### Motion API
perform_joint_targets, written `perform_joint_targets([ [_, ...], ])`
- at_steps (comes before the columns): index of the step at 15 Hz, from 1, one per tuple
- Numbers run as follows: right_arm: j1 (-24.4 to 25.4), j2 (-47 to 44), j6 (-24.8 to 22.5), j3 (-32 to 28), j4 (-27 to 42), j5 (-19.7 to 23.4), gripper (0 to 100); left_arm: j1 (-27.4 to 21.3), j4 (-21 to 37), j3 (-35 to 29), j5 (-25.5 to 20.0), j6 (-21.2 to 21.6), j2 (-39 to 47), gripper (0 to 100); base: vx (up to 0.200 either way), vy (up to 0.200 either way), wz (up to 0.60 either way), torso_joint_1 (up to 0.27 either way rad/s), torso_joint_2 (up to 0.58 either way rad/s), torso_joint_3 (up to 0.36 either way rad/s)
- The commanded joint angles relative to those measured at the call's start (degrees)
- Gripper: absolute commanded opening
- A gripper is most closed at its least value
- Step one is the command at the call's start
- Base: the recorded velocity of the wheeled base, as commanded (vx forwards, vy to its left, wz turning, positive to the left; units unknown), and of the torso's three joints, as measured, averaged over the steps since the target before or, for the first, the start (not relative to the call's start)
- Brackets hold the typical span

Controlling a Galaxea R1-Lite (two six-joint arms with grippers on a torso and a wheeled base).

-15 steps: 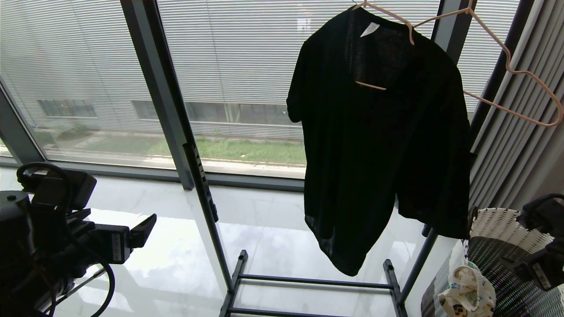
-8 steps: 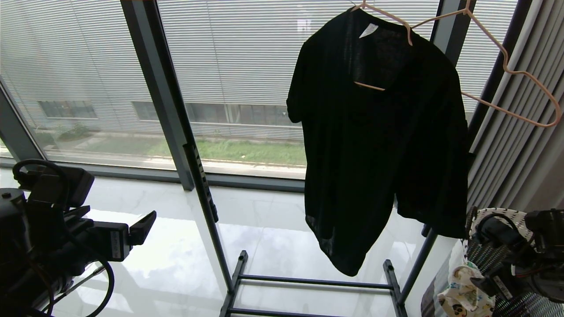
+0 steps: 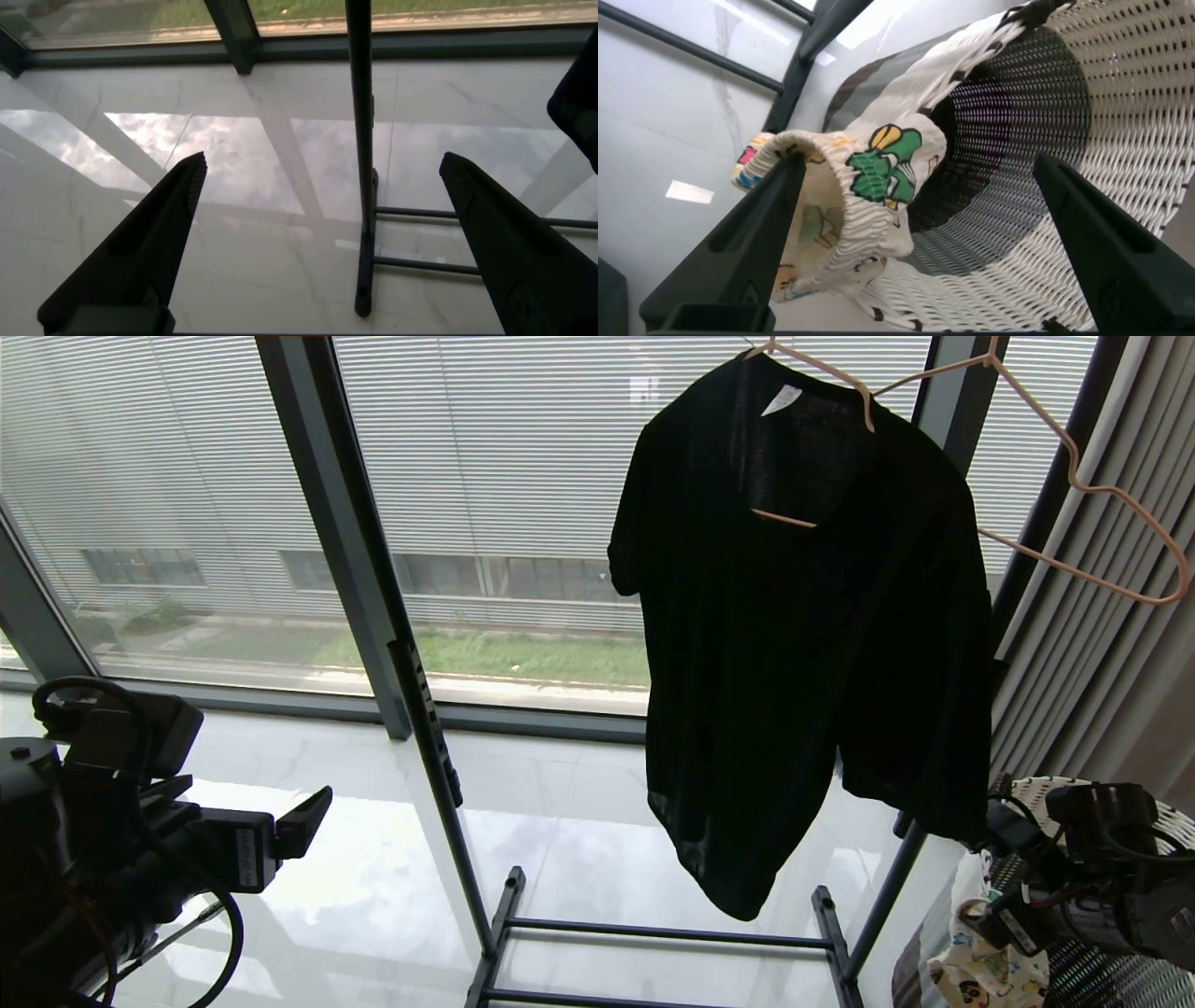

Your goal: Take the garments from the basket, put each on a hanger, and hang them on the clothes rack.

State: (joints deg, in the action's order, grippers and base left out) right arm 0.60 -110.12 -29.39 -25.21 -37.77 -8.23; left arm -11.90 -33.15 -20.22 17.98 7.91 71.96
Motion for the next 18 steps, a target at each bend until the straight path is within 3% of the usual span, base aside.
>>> perform_joint_targets([
  [1,-0.7,-1.9,-0.7,-1.2,0.0,-0.9,100,0.0,0.0,0.0,0.0,0.0,0.2,100,0.0,0.0,0.0,0.0,0.0,0.0],
  [6,-1.2,-3.0,-0.8,-1.9,-2.5,-1.4,100,0.0,0.0,0.4,0.0,0.0,0.0,100,0.0,0.0,0.0,0.0,0.0,0.0],
  [7,-1.2,-2.9,-0.8,-1.8,-2.5,-1.4,0,0.0,0.0,0.4,0.0,0.0,0.0,100,0.0,0.0,0.0,0.0,0.0,0.0],
  [11,-0.2,1.1,-0.8,0.0,-2.4,-1.1,0,0.0,0.0,1.1,0.0,0.0,0.0,100,0.0,0.0,0.0,0.0,0.0,0.0],
  [15,1.8,12.6,-0.4,4.4,-1.8,-0.8,0,-0.2,0.0,1.2,0.0,0.0,0.2,100,0.0,0.0,0.0,0.0,0.0,0.0],
  [18,4.5,22.0,-0.3,4.2,3.9,-0.7,0,-1.9,0.0,1.1,0.0,-0.3,0.9,100,-0.2,0.0,0.0,0.01,0.01,0.001],
])
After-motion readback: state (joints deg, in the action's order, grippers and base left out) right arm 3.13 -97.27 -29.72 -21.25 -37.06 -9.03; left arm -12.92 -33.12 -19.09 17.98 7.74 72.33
